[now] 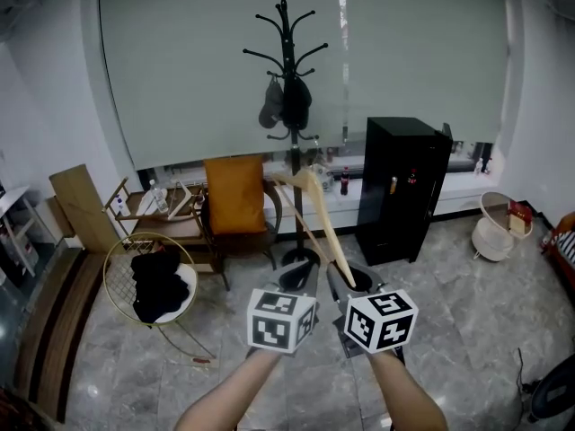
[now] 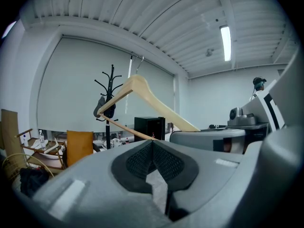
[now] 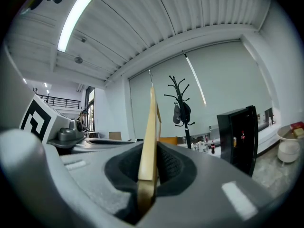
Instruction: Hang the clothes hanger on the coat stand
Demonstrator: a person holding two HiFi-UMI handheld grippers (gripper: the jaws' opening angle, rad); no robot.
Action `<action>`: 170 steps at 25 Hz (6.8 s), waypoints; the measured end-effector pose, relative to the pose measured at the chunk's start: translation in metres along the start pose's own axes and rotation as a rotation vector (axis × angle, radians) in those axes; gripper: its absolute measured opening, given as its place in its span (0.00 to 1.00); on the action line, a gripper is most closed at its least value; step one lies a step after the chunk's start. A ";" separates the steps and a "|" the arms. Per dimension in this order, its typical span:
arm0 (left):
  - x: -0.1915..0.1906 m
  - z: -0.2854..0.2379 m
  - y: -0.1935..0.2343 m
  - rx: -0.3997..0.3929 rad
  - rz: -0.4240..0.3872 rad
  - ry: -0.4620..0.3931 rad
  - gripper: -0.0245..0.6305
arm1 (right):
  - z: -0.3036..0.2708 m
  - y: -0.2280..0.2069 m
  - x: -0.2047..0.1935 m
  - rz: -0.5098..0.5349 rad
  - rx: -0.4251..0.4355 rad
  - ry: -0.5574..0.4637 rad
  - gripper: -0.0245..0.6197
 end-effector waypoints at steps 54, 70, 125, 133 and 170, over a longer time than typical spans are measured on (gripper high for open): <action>0.047 -0.192 0.237 -0.196 0.021 0.044 0.04 | -0.285 -0.066 0.000 -0.009 -0.198 0.035 0.09; 0.069 -0.346 0.198 -0.143 0.009 0.044 0.04 | -0.321 -0.225 0.001 -0.030 -0.156 0.029 0.09; 0.146 -0.586 0.314 -0.173 0.015 0.031 0.04 | -0.523 -0.413 0.044 0.052 -0.253 0.050 0.09; 0.168 -0.609 0.342 -0.213 0.001 0.023 0.04 | -0.562 -0.430 0.057 0.089 -0.321 0.059 0.09; 0.199 -0.693 0.377 -0.009 0.013 -0.031 0.04 | -0.660 -0.511 0.091 0.269 -0.179 0.015 0.09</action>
Point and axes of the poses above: the fingertips, and each gripper's own axes: z backward along the fingers, y to its left, x out of its top, the point moved 2 cm from there along z, backward along the fingers, and after that the axes turned 8 degrees about z, right-handed, at the moved point
